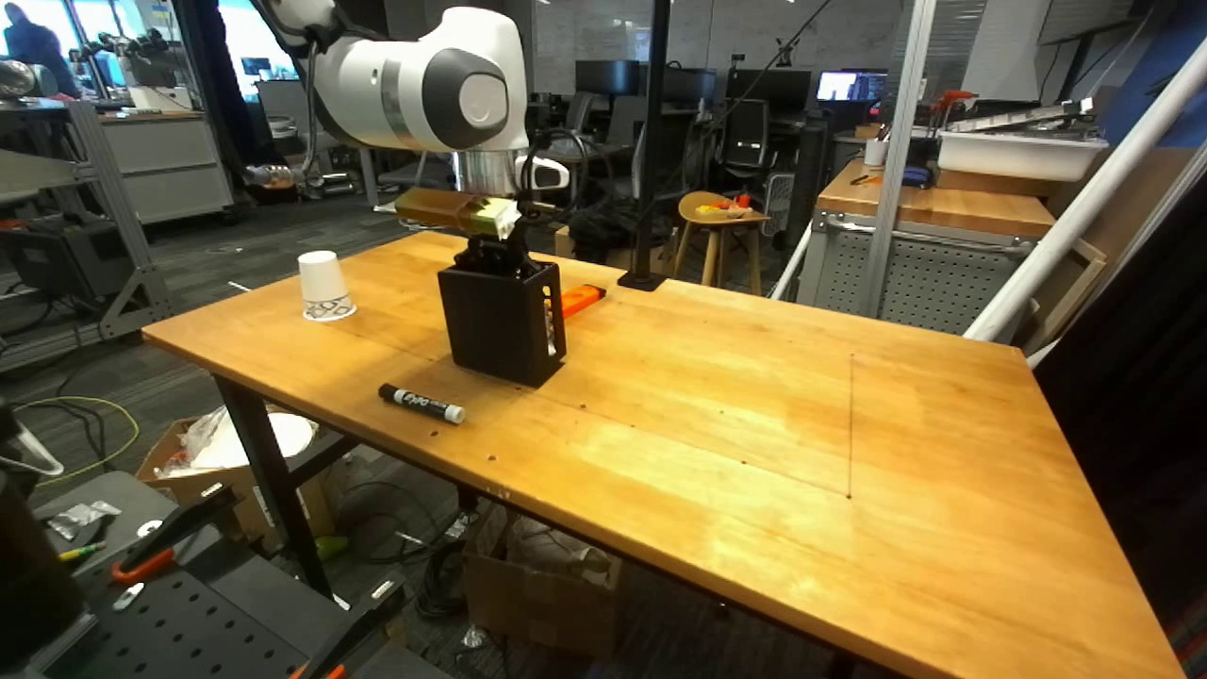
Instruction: Put the towel inside the box
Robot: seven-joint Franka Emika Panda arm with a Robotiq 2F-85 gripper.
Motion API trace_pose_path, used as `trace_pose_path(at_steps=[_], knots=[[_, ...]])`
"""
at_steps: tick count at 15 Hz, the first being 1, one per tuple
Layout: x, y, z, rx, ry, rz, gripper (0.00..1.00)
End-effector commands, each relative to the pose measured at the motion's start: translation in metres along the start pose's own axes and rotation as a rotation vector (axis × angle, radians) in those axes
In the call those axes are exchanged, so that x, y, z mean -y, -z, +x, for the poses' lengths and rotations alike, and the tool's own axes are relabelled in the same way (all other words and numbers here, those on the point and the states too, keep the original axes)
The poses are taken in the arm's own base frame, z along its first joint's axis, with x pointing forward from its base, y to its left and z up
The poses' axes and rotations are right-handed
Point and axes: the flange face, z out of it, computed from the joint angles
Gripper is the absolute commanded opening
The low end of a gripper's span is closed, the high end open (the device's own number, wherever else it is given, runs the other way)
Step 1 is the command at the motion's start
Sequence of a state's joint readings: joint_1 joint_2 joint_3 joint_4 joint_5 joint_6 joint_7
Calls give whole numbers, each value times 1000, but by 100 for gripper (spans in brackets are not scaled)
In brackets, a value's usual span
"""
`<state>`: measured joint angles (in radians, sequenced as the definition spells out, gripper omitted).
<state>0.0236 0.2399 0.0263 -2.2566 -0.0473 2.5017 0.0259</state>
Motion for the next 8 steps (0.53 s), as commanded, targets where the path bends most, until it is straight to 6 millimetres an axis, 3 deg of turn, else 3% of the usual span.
trace_pose_path(at_steps=[1,4,8], knots=[[-5,-29,2,36,-11,41,3],[-14,-30,2,44,-31,55,3],[-24,-14,5,19,-42,57,3]])
